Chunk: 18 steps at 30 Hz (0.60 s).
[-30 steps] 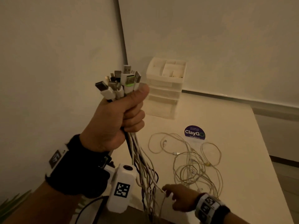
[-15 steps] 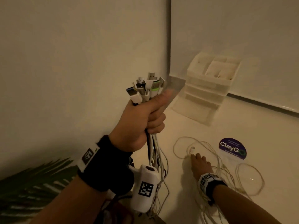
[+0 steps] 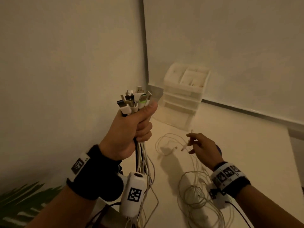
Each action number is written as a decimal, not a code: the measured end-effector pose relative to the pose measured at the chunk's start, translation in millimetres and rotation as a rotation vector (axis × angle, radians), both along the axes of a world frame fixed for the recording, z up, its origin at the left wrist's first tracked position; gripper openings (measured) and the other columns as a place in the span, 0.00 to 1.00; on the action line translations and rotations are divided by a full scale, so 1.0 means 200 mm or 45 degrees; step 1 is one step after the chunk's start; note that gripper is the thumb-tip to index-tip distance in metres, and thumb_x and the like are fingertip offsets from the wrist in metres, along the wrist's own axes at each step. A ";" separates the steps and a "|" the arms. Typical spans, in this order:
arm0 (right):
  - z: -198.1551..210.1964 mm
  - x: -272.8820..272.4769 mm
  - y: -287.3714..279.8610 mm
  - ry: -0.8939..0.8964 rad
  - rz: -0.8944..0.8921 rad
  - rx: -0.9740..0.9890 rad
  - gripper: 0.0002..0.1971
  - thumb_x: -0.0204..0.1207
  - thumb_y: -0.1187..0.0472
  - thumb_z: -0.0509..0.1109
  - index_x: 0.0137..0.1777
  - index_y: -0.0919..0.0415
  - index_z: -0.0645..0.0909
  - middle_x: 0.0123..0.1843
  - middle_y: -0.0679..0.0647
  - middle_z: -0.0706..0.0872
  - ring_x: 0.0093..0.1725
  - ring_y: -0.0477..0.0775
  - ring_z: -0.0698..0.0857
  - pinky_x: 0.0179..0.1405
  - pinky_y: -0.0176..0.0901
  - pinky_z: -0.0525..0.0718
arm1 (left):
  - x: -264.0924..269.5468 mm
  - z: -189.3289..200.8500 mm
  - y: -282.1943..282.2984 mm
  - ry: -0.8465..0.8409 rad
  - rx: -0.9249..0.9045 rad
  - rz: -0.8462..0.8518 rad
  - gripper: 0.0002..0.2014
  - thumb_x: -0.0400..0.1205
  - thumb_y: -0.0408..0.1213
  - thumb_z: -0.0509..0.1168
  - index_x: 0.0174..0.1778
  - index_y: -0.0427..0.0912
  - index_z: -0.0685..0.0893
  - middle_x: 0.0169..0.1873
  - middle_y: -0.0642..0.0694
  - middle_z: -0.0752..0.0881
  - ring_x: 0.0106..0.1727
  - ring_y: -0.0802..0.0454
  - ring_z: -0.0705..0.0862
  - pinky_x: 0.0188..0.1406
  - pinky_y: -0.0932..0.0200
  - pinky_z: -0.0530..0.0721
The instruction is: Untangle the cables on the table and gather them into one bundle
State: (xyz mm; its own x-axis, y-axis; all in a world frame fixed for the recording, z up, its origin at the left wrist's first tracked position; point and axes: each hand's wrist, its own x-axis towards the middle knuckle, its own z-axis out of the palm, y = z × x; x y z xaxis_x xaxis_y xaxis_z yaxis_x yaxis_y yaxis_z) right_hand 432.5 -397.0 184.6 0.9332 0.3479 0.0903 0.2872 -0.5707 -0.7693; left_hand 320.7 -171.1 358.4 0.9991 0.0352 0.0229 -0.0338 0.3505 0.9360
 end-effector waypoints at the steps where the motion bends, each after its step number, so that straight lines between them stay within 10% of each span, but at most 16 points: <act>1: 0.08 -0.03 -0.03 -0.086 0.008 0.002 0.19 0.78 0.79 0.61 0.61 0.60 0.83 0.48 0.53 0.85 0.47 0.48 0.87 0.41 0.37 0.90 | 0.01 0.00 -0.01 -0.003 -0.004 -0.024 0.22 0.80 0.41 0.66 0.22 0.47 0.66 0.19 0.48 0.53 0.15 0.57 0.53 0.16 0.64 0.53; 8: 0.46 -0.30 -0.17 -0.752 -0.166 -0.068 0.12 0.76 0.70 0.71 0.55 0.55 0.87 0.47 0.50 0.82 0.44 0.48 0.82 0.40 0.40 0.84 | 0.03 -0.03 -0.08 0.015 -0.081 -0.073 0.22 0.79 0.45 0.70 0.25 0.45 0.66 0.17 0.49 0.60 0.17 0.56 0.61 0.18 0.62 0.65; 12: 0.61 -0.47 -0.12 -0.417 -0.295 0.628 0.09 0.84 0.63 0.60 0.53 0.55 0.83 0.49 0.53 0.88 0.53 0.50 0.87 0.52 0.54 0.87 | 0.01 -0.02 -0.15 0.016 -0.081 -0.116 0.20 0.75 0.51 0.68 0.24 0.43 0.72 0.22 0.45 0.76 0.22 0.50 0.76 0.25 0.56 0.79; 18: 0.76 -0.79 0.14 -0.001 -0.300 0.943 0.15 0.83 0.53 0.57 0.52 0.57 0.85 0.32 0.58 0.80 0.28 0.56 0.76 0.28 0.46 0.77 | -0.06 -0.05 -0.25 -0.021 0.038 -0.201 0.20 0.77 0.56 0.66 0.31 0.41 0.81 0.18 0.47 0.64 0.16 0.57 0.61 0.16 0.65 0.63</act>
State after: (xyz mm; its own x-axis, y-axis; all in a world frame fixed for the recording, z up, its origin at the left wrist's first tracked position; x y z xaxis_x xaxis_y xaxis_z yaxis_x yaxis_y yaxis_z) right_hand 275.4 -370.0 335.9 0.9749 -0.0112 0.2225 0.2228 0.0461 -0.9738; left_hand 308.0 -221.2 347.9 0.9916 -0.1234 0.0383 0.0038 0.3246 0.9458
